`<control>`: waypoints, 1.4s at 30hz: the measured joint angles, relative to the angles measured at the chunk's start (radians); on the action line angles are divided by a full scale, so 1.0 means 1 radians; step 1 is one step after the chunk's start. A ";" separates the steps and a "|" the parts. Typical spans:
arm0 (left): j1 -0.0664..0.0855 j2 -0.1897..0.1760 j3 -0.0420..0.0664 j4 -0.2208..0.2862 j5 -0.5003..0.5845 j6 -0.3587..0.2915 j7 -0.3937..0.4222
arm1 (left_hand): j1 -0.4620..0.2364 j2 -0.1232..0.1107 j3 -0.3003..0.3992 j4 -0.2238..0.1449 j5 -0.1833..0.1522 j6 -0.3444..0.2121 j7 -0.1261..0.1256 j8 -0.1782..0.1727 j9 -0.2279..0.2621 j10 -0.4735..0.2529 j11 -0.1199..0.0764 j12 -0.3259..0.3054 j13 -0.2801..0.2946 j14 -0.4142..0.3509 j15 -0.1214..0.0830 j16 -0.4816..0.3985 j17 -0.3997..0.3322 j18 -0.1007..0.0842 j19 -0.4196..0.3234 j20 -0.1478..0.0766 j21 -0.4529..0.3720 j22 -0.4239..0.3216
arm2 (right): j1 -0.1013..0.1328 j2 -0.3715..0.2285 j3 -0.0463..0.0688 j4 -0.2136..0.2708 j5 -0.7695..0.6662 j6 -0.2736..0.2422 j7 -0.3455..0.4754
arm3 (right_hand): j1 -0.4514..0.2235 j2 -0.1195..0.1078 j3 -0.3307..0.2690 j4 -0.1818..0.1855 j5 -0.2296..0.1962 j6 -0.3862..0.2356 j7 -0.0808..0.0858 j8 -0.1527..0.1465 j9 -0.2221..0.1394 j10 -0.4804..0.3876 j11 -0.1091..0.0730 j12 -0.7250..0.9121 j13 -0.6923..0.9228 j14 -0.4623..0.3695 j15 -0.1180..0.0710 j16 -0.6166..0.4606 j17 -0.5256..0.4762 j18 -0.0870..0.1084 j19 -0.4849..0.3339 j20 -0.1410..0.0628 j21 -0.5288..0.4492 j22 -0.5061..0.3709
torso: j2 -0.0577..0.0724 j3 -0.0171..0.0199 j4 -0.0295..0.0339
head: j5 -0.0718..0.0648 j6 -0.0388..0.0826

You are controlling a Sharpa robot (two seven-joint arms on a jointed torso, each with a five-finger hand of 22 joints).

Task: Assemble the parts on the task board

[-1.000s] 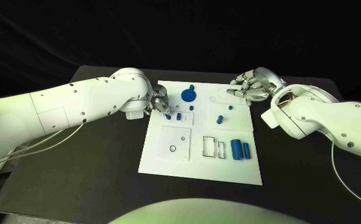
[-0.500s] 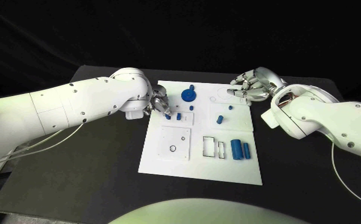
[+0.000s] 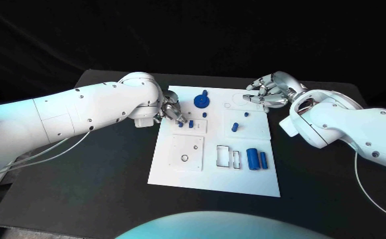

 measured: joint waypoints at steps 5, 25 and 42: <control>0.000 0.002 0.000 -0.003 0.004 0.000 -0.002 | 0.000 0.000 -0.006 0.006 -0.006 0.000 0.000 0.000 0.000 0.000 0.000 0.000 0.000 0.000 0.000 0.000 0.000 0.000 0.000 0.000 0.000 0.000 | 0.000 -0.001 0.000 0.001 0.000 0.000 0.000 | -0.004 0.004 0.000 0.000 0.000 0.000 0.000 0.000 0.000 0.000 0.000 0.000 0.000 0.000 0.000 0.000 0.000 0.000 0.000 0.000 0.000 -0.001 | 0.000 0.0000 -0.0002 | 0.000 0.000; -0.001 0.000 0.000 -0.023 0.015 0.008 -0.011 | -0.011 -0.003 -0.026 0.026 -0.022 0.000 0.000 -0.004 0.000 0.000 0.000 0.003 0.003 0.000 0.000 0.000 0.000 0.000 0.000 0.000 -0.005 0.000 | 0.000 -0.007 0.000 0.004 0.000 0.000 0.000 | -0.011 0.000 0.000 0.000 0.000 0.000 0.000 0.000 0.000 0.000 0.000 0.000 -0.002 0.000 0.000 0.000 -0.001 0.000 0.000 0.000 -0.005 -0.001 | 0.000 0.0001 -0.0002 | -0.002 0.000; -0.001 -0.001 0.000 -0.025 0.028 -0.028 -0.001 | -0.076 0.004 -0.252 0.083 -0.014 0.007 0.007 -0.021 0.001 0.000 0.000 0.006 0.009 0.000 0.000 0.000 0.000 0.000 0.004 -0.004 -0.016 0.007 | 0.000 -0.008 0.000 0.004 0.000 -0.001 0.001 | -0.011 0.000 0.000 0.000 0.000 0.000 0.000 0.000 0.000 0.000 0.000 0.000 -0.002 0.000 0.000 0.000 -0.003 0.000 0.000 0.000 -0.005 -0.004 | 0.000 -0.0005 0.0006 | -0.001 0.002</control>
